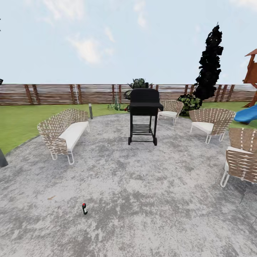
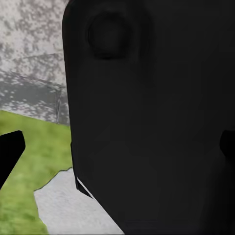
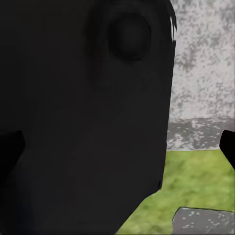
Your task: Pick up the pesticide atomizer in the garden and spray insectifuge to fully cover both potted plants in the garden.
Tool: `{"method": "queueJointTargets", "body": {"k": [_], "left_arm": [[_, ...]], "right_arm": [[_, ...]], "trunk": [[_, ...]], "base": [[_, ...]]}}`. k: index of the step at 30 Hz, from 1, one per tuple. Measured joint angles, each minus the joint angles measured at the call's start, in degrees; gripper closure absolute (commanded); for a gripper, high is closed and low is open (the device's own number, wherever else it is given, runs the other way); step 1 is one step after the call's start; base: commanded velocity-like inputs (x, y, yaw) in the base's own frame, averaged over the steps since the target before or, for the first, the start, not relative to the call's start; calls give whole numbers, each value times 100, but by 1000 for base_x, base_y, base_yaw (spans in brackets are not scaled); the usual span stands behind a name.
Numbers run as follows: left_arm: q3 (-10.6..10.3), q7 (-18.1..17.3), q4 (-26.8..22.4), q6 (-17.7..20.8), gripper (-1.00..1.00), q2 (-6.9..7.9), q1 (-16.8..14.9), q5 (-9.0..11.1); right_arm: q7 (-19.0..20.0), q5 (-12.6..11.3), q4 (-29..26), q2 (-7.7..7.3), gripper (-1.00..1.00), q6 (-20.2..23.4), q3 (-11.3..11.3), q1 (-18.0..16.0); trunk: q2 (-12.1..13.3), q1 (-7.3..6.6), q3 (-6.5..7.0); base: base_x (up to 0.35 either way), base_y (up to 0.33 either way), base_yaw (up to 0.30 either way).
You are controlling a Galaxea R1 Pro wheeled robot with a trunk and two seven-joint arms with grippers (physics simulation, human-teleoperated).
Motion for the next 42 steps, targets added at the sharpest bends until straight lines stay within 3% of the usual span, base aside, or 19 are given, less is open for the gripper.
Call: {"method": "queueJointTargets", "body": {"k": [3, 9, 17, 30, 33, 34, 38, 42], "left_arm": [[-16, -12, -16, -8, -100, -9, 0, -12], [-16, -14, -16, -8, -100, -9, 0, -8], [-21, -9, -19, -8, -100, -9, 0, -15], [-35, 4, -226, -111, -100, 18, -1, -40], [-27, 31, -324, -205, -100, 70, -5, -39], [-19, 39, -699, -1001, -100, 138, -30, -26], [-19, 40, -869, -1357, -100, 271, -191, -30], [-7, 45, -1150, -1446, -100, 460, -534, -13]], "right_arm": [[-24, 8, -77, 87, -100, 9, -23, -34], [-24, 8, -179, 118, -100, -5, -16, -77], [-24, 2, -213, 122, -100, -20, -39, -86], [-24, 0, -262, 102, -100, -416, -62, -86], [-24, 0, -359, 10, -100, -512, -64, -86], [-26, 2, -734, -149, -100, -1033, -78, -90], [-31, 1, -1376, -344, -100, -1280, -78, -92], [-32, 1, -2050, -390, -100, -1392, -79, -107]], "trunk": [[0, 0, 2], [1, 0, 2], [1, 0, 2], [1, 0, 2], [1, 0, 3], [1, 0, 5], [1, 1, 5], [1, 1, 5]], "base": [[0, 0, 0], [0, 0, 0], [0, 0, 0], [0, 0, 0], [0, 0, 0], [0, 0, 0], [0, 0, 0], [0, 0, 0]]}}
